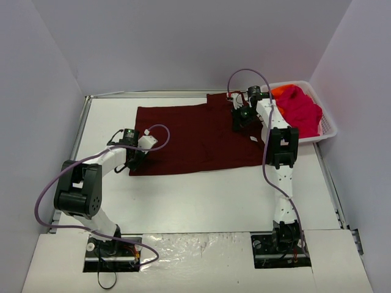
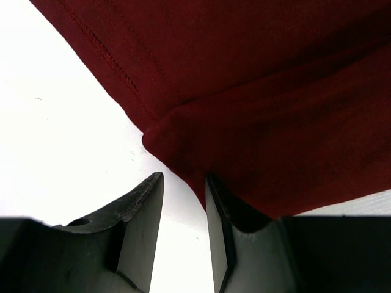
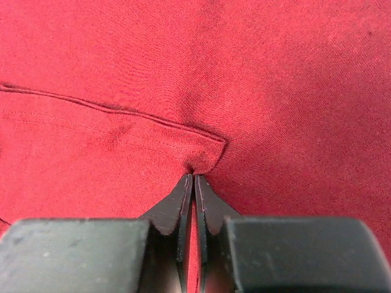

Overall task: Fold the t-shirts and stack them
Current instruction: Fold the flattened tshirt in 1/3 of the way

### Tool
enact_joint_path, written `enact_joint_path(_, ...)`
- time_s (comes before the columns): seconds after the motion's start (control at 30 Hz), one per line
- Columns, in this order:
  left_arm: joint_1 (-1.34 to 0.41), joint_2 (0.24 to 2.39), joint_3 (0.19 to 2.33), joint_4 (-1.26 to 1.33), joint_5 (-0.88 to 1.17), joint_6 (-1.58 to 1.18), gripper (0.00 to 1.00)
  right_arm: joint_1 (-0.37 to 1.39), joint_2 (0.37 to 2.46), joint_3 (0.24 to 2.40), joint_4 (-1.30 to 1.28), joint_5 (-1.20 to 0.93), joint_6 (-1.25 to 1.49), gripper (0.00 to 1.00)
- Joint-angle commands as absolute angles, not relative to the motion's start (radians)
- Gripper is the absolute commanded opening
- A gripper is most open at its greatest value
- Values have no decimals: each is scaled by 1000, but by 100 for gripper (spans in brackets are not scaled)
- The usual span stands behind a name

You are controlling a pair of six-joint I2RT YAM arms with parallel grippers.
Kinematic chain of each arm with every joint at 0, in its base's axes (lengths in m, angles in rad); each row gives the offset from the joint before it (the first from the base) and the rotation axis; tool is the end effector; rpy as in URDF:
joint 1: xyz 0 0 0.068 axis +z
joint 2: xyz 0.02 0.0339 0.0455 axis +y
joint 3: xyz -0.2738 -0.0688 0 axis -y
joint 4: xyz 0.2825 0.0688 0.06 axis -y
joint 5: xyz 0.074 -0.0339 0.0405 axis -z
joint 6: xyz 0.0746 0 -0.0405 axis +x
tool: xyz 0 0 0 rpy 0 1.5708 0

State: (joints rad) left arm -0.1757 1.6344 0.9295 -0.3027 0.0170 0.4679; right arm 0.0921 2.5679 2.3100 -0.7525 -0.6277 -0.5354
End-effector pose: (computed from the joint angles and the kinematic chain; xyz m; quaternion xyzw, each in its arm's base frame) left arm 0.3649 -0.0661 0.1238 0.3060 0.9105 0.0324 0.2761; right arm 0.6032 0.0997 0.1342 -0.3633 0.8431 0.2316 0.3218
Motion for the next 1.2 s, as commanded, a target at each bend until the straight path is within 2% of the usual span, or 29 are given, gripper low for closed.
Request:
enact_joint_path(0.0,-178,1663,934,-339,23,454,33,89,2553,2347,-772,-584,-528,0)
enact_joint_path(1.17,-178,1678,942,-356,31,454,33,69,2591,2401,-696,-508,-488,0)
